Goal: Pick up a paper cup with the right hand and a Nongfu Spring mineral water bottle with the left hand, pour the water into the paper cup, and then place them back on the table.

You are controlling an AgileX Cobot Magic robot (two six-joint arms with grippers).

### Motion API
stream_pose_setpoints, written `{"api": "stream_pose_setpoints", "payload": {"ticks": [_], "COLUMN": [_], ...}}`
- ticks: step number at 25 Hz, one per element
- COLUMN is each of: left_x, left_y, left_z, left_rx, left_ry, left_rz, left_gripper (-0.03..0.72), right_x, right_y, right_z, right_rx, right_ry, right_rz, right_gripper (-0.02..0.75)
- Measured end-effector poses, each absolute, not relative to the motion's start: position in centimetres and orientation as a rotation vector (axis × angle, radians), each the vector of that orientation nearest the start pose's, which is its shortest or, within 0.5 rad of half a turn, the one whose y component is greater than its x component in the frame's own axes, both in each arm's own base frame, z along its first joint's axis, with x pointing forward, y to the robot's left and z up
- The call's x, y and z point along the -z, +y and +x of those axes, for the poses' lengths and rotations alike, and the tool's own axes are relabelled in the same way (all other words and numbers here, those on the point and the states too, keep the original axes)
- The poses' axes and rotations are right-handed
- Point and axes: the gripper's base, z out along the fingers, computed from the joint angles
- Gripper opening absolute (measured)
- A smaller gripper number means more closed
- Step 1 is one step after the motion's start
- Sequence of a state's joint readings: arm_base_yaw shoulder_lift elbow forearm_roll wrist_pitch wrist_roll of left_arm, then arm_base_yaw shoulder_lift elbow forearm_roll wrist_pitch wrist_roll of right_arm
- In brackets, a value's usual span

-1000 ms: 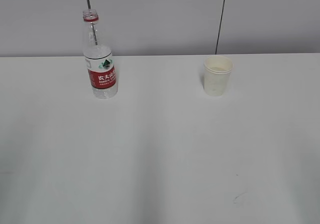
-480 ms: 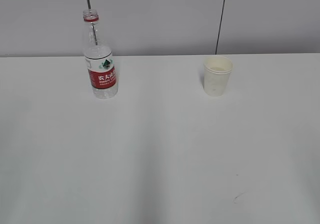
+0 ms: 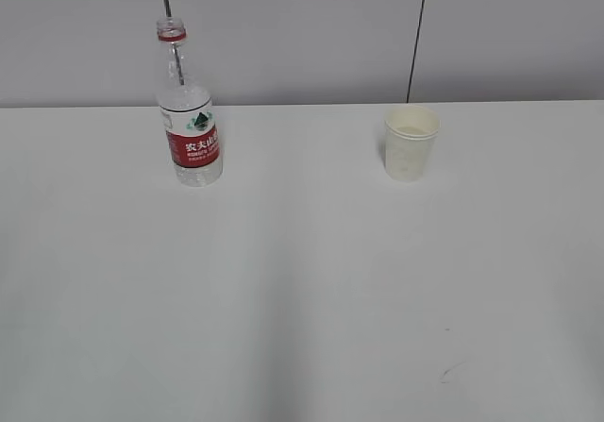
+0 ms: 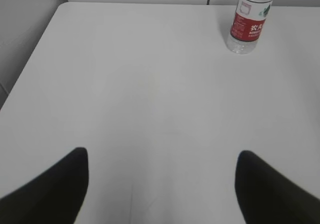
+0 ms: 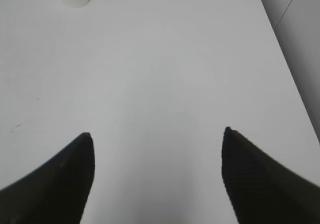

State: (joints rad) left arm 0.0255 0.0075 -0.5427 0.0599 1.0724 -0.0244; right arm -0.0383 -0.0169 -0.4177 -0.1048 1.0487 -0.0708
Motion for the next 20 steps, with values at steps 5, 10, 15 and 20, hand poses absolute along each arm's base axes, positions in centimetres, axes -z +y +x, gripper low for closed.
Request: {"api": "stream_pose_setpoints", "payload": {"ticks": [5, 10, 15, 20], "left_x": [-28.78, -28.79, -28.79, -28.79], "left_y": [0.45, 0.45, 0.45, 0.45], "left_z": [-1.3, -1.3, -1.3, -1.3], "left_rx": [-0.073, -0.073, -0.073, -0.073], "left_ry": [2.001, 2.0, 2.0, 2.0], "left_rz": [-0.055, -0.055, -0.055, -0.055], "left_gripper": [0.54, 0.54, 0.54, 0.539], "right_x": [-25.54, -25.54, -25.54, -25.54], "right_y": [-0.83, -0.83, -0.83, -0.83], "right_z": [0.15, 0.15, 0.15, 0.15], "right_rx": [0.193, 0.193, 0.193, 0.193], "right_ry": [2.098, 2.098, 2.098, 2.098], "right_rz": [-0.034, -0.034, -0.034, -0.034], "right_gripper": [0.585, 0.585, 0.585, 0.585]}}
